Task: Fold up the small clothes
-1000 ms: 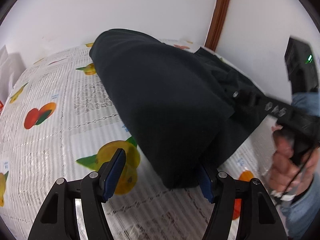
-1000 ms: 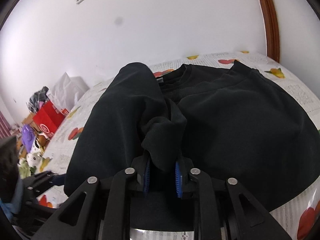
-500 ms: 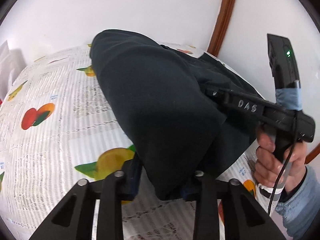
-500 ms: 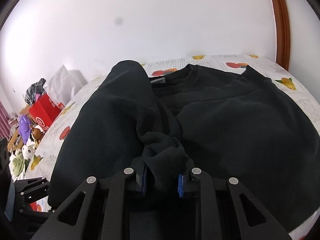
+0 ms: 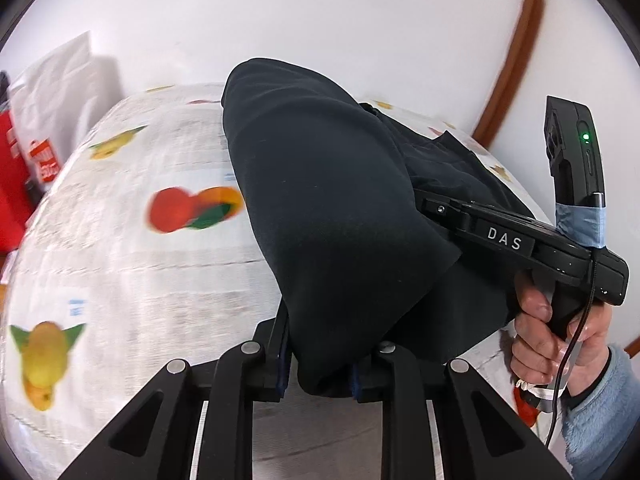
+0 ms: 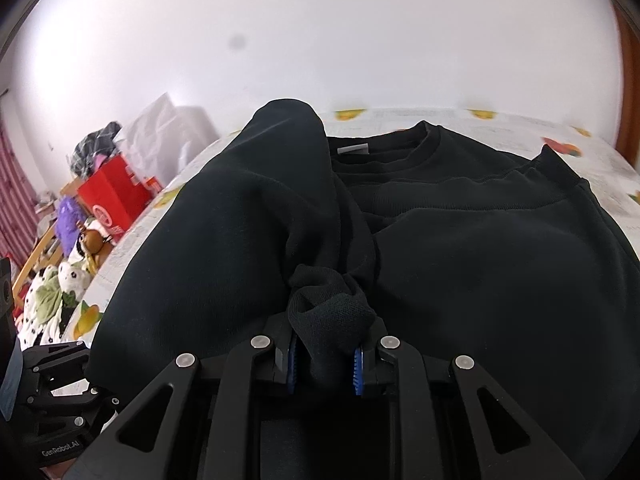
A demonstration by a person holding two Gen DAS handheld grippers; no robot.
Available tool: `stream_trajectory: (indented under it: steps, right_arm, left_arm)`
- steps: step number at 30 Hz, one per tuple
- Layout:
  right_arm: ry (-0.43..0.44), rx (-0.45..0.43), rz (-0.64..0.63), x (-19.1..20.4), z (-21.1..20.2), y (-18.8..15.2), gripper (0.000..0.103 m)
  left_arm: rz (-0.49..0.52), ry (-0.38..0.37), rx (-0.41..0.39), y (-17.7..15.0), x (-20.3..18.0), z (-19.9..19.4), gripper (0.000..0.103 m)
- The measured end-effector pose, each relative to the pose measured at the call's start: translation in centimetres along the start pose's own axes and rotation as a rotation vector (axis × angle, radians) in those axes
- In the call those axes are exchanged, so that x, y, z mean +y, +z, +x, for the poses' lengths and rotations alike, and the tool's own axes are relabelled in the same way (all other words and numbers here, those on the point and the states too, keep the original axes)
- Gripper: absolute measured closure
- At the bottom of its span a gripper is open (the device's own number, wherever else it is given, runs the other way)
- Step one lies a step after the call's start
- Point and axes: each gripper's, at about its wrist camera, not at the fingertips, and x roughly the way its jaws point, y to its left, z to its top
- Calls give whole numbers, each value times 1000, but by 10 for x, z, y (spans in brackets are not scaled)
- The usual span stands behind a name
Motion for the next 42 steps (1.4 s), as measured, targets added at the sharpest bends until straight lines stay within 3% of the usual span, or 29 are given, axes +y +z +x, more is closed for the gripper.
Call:
stream_trajectory:
  steps: [4,7,13,17,20,23,26,28,31,34,37,38,40,42]
  right_arm:
    - [13,6,-11,21,5,3,83]
    - [3,-6,-11,24,0,3,83]
    - [37,-70,7,16,-28,8,84]
    - [30,-251,23,-5,-88,8,86]
    - [-10,-327,108,-37,-119,-7,86]
    - [-36,-214,205,-71,-112,-31,86]
    - [-73,-118,189,-78,-92,-47,82]
    - [-63,-119,210,-79,-92,-49,72]
    - [-28,-131,249,-79,-92,-43,56]
    - [-14,-111,264,-82,-81,-37,56]
    - [5,-72,320,-84,-61,-30,56]
    - [-4,-61,341,-85,-55,-27,57]
    - [-19,-60,340,-83,-48,-20,83]
    - [-17,-52,308,-80,-44,-14,88]
  left_arm:
    - [-41,-42,26,-6,17,-8,78]
    - [-18,-104,46,-10,9,-8,50]
    - [29,55,42,-7,-15,11,48]
    - [29,74,43,-6,-19,13,48]
    - [35,66,41,-5,-24,16,43]
    - [72,81,43,-11,-30,13,42]
    - [86,89,37,-13,-33,10,43]
    - [76,31,26,-17,-31,5,42]
    - [56,-46,12,-14,-37,-3,31]
    - [93,-34,19,-10,-52,4,31]
    - [116,25,53,-8,-72,20,31]
    - [116,44,62,-9,-76,25,30]
    - [110,58,48,-10,-77,27,29]
    - [110,61,46,-8,-78,29,29]
